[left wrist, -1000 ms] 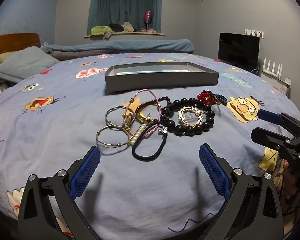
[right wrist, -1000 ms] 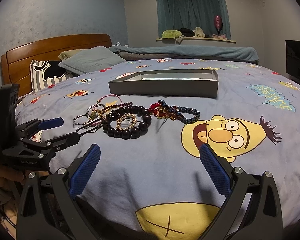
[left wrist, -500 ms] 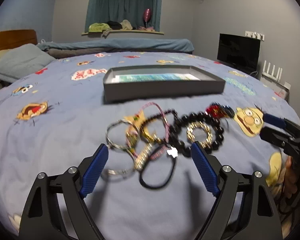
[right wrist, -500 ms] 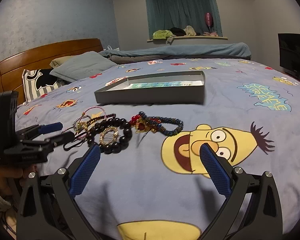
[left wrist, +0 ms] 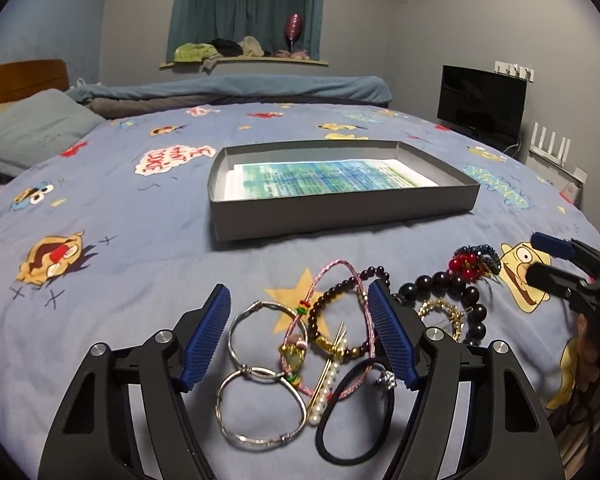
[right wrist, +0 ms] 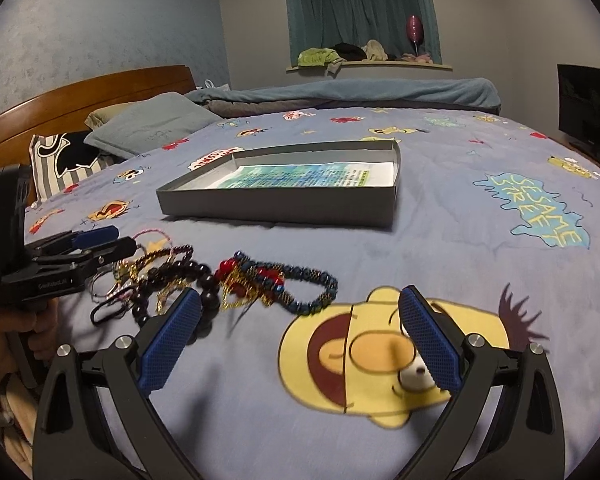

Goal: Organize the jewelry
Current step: 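Grasp the pink string bracelet with the left tool while the right tool grasps the blue bead bracelet, then carry both bracelets into the grey box and open both tools, then grasp the pearl hairpin with the left tool while the right tool grasps the red brooch, then carry hairpin and brooch into the box and open both tools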

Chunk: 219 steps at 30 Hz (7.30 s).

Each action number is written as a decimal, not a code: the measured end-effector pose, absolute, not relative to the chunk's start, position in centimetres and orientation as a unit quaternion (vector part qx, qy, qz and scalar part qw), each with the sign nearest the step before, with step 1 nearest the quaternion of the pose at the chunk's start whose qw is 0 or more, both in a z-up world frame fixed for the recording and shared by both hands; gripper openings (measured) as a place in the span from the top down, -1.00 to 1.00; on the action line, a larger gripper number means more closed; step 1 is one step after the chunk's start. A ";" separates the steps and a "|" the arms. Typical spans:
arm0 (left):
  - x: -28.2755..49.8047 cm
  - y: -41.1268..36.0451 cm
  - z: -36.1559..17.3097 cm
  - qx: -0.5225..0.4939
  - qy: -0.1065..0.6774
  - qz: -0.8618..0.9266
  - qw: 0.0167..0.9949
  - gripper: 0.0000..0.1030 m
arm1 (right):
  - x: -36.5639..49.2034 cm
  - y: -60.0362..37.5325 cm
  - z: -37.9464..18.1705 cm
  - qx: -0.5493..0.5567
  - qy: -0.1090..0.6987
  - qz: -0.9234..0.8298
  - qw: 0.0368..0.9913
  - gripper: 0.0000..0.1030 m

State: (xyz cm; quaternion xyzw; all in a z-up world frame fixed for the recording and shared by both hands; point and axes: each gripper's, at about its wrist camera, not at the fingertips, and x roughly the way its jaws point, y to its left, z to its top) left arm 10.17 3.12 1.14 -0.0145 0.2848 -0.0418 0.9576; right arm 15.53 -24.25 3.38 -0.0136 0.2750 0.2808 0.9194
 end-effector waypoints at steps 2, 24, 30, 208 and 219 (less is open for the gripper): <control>10.6 3.1 1.1 -0.010 0.291 -0.048 0.956 -0.13 | 16.0 -24.0 3.3 -0.014 0.280 0.282 0.918 -0.61; 10.3 2.7 2.3 -0.001 0.258 -0.078 0.963 0.88 | 16.5 -24.0 4.4 -0.021 0.242 0.305 0.921 0.86; 10.2 2.6 3.7 -0.007 0.236 -0.096 0.967 0.88 | 16.9 -25.8 6.5 0.036 0.210 0.321 0.923 0.86; 14.0 5.4 6.2 -0.091 0.189 -0.112 0.971 0.89 | 19.8 -23.1 9.6 0.069 0.174 0.342 0.921 0.84; 15.3 5.3 6.6 -0.090 0.186 -0.124 0.971 0.89 | 21.3 -22.3 11.3 0.072 0.154 0.345 0.923 0.84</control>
